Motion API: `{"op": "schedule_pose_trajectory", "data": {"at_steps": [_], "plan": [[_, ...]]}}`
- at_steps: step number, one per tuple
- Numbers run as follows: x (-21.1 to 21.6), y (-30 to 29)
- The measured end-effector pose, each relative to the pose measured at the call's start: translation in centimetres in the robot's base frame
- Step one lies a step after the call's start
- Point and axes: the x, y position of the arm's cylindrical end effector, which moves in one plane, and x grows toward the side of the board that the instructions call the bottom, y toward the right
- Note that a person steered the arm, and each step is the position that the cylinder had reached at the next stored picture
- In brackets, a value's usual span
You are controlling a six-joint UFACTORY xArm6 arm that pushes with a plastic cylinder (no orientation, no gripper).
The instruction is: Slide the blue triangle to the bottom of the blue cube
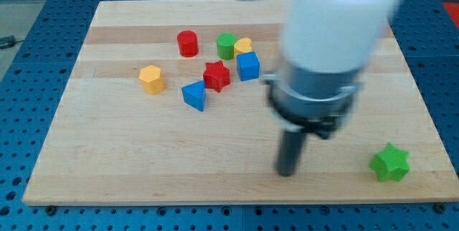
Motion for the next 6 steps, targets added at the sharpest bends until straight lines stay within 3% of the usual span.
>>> {"op": "schedule_pose_trajectory", "data": {"at_steps": [1,2,3,6], "plan": [[-1.7,-11.3],[-7.2,-19.1],[-12.2,-19.9],[-12.8,-10.4]]}}
